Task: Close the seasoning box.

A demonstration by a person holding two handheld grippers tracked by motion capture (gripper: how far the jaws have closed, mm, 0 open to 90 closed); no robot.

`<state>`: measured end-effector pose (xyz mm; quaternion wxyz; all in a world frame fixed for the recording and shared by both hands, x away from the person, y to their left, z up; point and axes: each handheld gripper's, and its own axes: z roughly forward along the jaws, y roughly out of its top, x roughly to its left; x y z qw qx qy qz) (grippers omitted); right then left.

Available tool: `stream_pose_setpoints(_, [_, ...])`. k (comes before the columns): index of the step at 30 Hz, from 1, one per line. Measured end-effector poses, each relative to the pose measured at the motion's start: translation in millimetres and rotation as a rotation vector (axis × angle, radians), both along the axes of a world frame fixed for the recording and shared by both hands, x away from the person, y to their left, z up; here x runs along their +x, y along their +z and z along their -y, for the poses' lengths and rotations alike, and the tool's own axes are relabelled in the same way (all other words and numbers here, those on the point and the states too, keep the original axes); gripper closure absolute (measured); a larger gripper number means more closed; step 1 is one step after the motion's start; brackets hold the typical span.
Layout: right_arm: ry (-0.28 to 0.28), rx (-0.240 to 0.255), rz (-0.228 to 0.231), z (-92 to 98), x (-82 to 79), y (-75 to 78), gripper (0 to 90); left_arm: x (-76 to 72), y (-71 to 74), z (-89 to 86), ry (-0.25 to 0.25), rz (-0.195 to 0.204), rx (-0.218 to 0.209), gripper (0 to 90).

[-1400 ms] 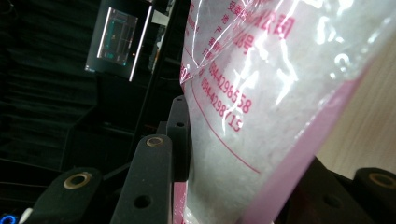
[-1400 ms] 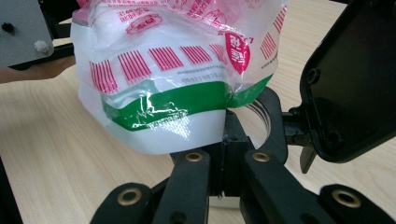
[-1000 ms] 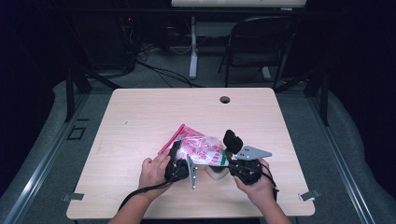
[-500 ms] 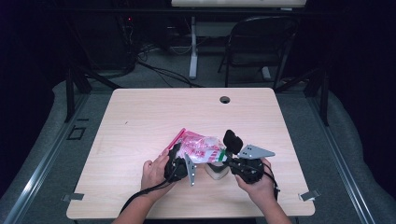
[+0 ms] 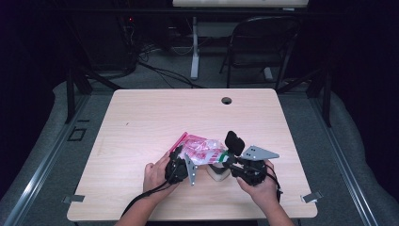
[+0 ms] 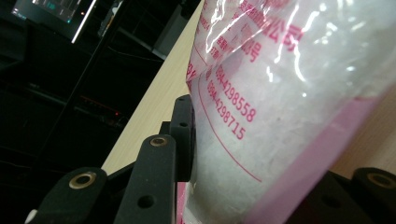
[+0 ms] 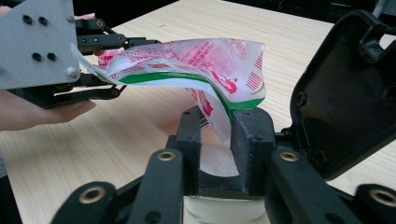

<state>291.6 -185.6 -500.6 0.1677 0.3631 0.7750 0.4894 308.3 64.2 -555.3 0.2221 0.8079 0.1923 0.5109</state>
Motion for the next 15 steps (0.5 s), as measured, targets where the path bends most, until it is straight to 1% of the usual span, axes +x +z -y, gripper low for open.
stream_pose_setpoints(6, [-0.005,0.007,0.01,0.4,-1.1,0.1,66.5,0.3,0.3,-0.5,0.0,-0.016,-0.024,72.3])
stream_pose_setpoints(9, [-0.01,0.011,0.014,0.9,-1.8,0.4,65.5,1.2,0.7,-1.0,-0.003,-0.031,-0.046,72.4])
stream_pose_setpoints(14, [-0.016,0.015,0.017,2.4,-2.8,0.8,64.5,2.3,0.8,-3.1,-0.005,-0.072,-0.077,72.6])
stream_pose_setpoints(15, [-0.017,0.019,0.017,2.6,-2.9,0.6,64.5,2.2,0.6,-3.5,-0.006,-0.079,-0.077,72.6])
